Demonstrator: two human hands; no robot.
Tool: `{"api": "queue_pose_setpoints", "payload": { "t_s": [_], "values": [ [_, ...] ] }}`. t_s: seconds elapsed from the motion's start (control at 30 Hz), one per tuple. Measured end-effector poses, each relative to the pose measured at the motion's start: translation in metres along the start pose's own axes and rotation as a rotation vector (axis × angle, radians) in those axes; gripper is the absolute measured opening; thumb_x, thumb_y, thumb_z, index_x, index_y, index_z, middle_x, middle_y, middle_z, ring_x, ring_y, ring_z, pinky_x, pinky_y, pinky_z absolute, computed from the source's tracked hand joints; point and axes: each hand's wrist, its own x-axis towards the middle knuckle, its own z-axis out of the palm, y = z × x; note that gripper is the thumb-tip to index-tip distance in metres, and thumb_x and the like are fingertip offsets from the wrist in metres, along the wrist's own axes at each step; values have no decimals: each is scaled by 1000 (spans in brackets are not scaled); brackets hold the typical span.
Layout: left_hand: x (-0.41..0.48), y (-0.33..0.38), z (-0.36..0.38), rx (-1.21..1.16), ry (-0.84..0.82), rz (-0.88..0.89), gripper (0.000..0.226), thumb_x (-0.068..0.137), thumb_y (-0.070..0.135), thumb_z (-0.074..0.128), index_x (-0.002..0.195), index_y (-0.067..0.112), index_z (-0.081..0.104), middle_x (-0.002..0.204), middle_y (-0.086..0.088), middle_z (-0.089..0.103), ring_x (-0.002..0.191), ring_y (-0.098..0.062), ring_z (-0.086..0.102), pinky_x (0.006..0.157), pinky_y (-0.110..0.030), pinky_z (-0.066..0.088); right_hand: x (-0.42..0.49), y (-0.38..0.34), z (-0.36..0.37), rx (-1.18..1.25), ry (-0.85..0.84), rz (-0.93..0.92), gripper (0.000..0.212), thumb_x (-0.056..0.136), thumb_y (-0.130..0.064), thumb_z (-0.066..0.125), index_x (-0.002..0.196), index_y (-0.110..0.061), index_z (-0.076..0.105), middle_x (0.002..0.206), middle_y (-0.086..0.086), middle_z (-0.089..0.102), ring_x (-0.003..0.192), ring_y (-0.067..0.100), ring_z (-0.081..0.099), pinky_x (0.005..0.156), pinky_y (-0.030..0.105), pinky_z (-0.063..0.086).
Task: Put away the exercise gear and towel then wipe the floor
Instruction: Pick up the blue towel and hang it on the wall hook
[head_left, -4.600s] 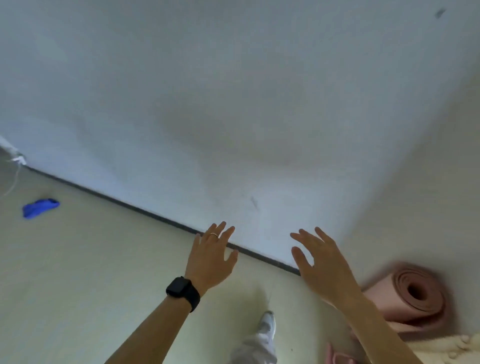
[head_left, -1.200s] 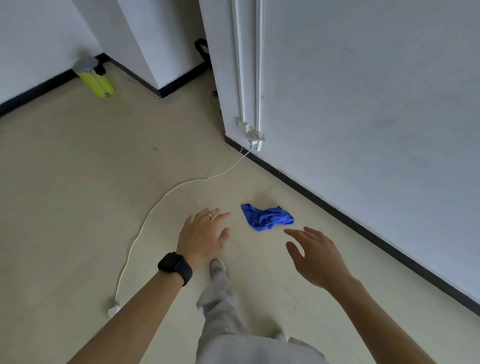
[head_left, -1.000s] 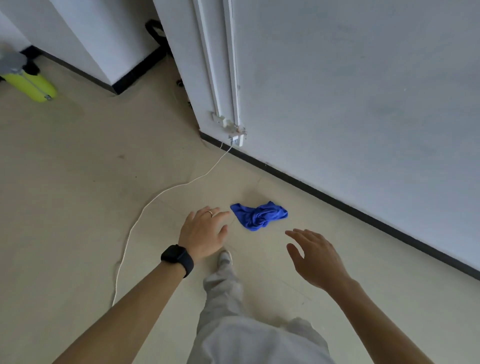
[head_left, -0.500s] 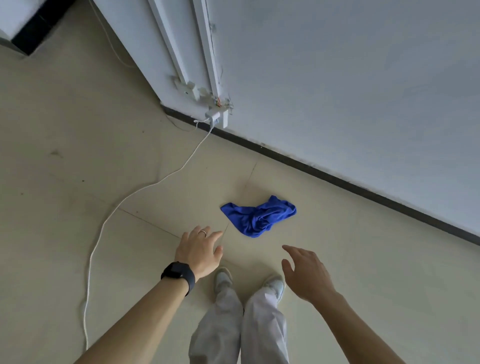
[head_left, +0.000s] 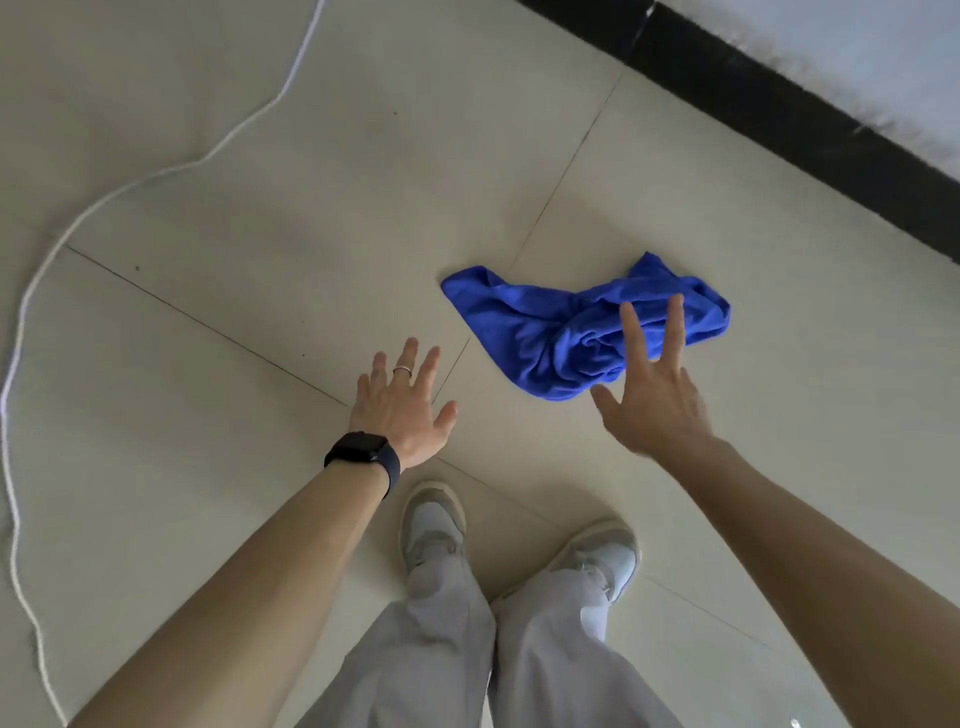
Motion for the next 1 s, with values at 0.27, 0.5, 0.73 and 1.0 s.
{"api": "queue_pose_setpoints", "payload": {
  "t_s": [0.27,0.5,0.73,1.0],
  "values": [
    [48,-22,71,41,-121,-16,80,95,65,29,150,40,-24,156,6,-38,148,-39,-15,117,-59,7,58,7,66,28,47,78,66,94,-24,58,150,-27,24,136,14,39,100,41,55,72,40,40],
    [-2,3,7,34,-230,44,65,100,42,38,157,28,10,164,-3,13,149,-34,14,118,-51,19,-41,-11,35,219,-146,167,33,97,-21,48,129,-19,46,121,12,51,95,35,51,77,36,36],
    [-138,43,-148,-66,-166,139,60,97,34,44,153,23,26,153,-4,40,137,-28,39,109,-43,36,-163,-53,-111,338,-154,189,38,94,-15,46,132,-20,45,118,4,52,86,23,48,77,32,37],
    [-345,92,-366,-101,21,357,57,97,33,45,151,26,29,145,-4,49,128,-28,49,98,-40,44,-335,-100,-344,412,34,118,34,93,-22,52,127,-24,53,102,-2,58,85,21,55,74,29,40]
  ]
}}
